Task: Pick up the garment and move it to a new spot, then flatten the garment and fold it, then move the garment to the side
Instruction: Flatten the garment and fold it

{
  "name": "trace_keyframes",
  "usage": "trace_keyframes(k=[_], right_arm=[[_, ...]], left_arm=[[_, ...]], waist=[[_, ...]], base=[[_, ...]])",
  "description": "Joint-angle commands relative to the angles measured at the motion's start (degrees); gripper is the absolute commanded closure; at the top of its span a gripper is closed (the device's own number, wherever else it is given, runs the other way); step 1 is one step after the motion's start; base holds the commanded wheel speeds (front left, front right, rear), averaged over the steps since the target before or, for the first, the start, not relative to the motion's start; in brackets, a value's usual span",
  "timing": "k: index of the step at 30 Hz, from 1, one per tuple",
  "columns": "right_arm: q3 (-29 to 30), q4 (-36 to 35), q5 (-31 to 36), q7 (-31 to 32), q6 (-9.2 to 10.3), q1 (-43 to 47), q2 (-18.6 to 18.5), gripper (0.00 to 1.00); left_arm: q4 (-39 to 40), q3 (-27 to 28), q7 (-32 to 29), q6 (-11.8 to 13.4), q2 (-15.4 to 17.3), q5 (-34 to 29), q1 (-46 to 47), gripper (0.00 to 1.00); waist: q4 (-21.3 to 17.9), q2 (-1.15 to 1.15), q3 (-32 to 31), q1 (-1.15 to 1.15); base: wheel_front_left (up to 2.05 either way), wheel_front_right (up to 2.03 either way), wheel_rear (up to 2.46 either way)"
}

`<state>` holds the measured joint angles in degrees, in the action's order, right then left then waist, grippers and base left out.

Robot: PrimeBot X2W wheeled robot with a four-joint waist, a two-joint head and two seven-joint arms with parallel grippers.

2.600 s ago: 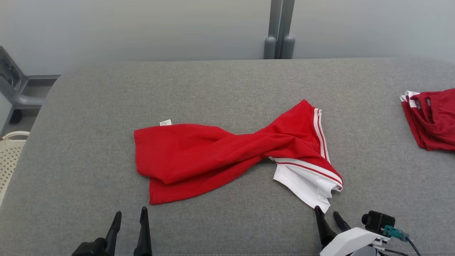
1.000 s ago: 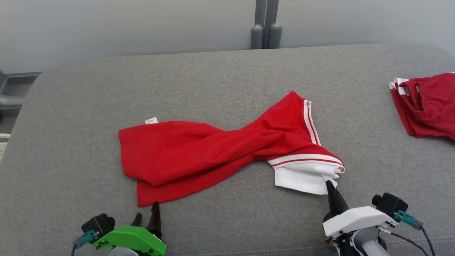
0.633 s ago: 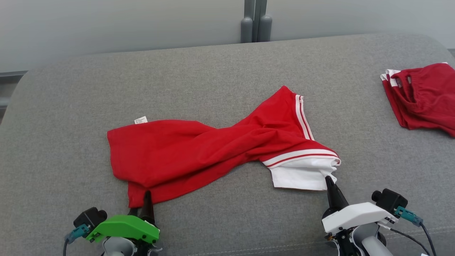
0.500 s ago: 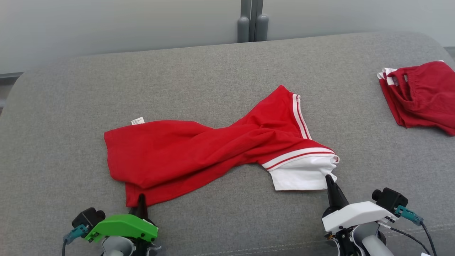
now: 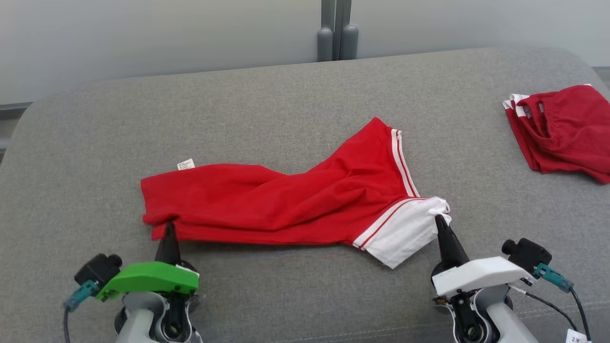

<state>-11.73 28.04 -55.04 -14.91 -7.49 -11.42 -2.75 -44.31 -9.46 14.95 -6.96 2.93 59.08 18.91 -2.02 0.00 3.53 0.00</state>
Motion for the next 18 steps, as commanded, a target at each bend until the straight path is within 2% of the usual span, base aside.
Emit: trace_keyframes(k=[1, 6, 9, 14, 15, 16, 18], right_arm=[[0.0, -1.4, -0.7, 0.4, 0.00, 0.1, -0.5, 1.00], [0.3, -9.1, -3.5, 2.1, -0.01, 0.4, -1.8, 1.00], [1.8, -16.7, -5.1, 3.4, -0.01, 0.5, -3.3, 1.00], [5.0, -25.8, -4.9, 5.1, -0.01, -0.7, -4.5, 1.00], [5.0, -25.8, -4.9, 5.1, -0.01, -0.7, -4.5, 1.00], [6.4, -29.3, -4.1, 6.1, -0.01, -1.3, -4.8, 1.00], [7.2, -30.9, -3.7, 6.6, -0.01, -1.7, -4.8, 1.00]], left_arm=[[2.1, 1.3, 0.3, -0.2, 0.6, -1.3, -0.2, 1.00], [12.9, 4.5, 0.3, -0.5, 0.5, -4.3, -3.0, 1.00], [21.4, 4.9, 0.3, -0.5, 1.0, -5.5, -4.7, 1.00], [32.6, 4.1, -2.6, 1.7, 2.6, -6.6, -5.4, 1.00], [32.6, 4.1, -2.6, 1.7, 2.6, -6.6, -5.4, 1.00], [37.4, 3.8, -4.4, 2.9, 3.6, -7.2, -5.0, 1.00], [39.7, 3.6, -5.5, 3.5, 4.1, -7.3, -4.5, 1.00]], waist=[[0.2, 0.00, -0.2, 0.00], [0.3, 0.00, -1.1, 0.00], [0.3, 0.00, -1.9, 0.00], [0.1, 0.00, -3.0, 0.00], [0.1, 0.00, -3.0, 0.00], [-0.1, 0.00, -3.3, 0.00], [-0.2, 0.00, -3.4, 0.00]], base=[[0.00, 0.00, 0.00], [0.00, 0.00, 0.00], [0.00, 0.00, 0.00], [0.00, 0.00, 0.00], [0.00, 0.00, 0.00], [0.00, 0.00, 0.00], [0.00, 0.00, 0.00]])
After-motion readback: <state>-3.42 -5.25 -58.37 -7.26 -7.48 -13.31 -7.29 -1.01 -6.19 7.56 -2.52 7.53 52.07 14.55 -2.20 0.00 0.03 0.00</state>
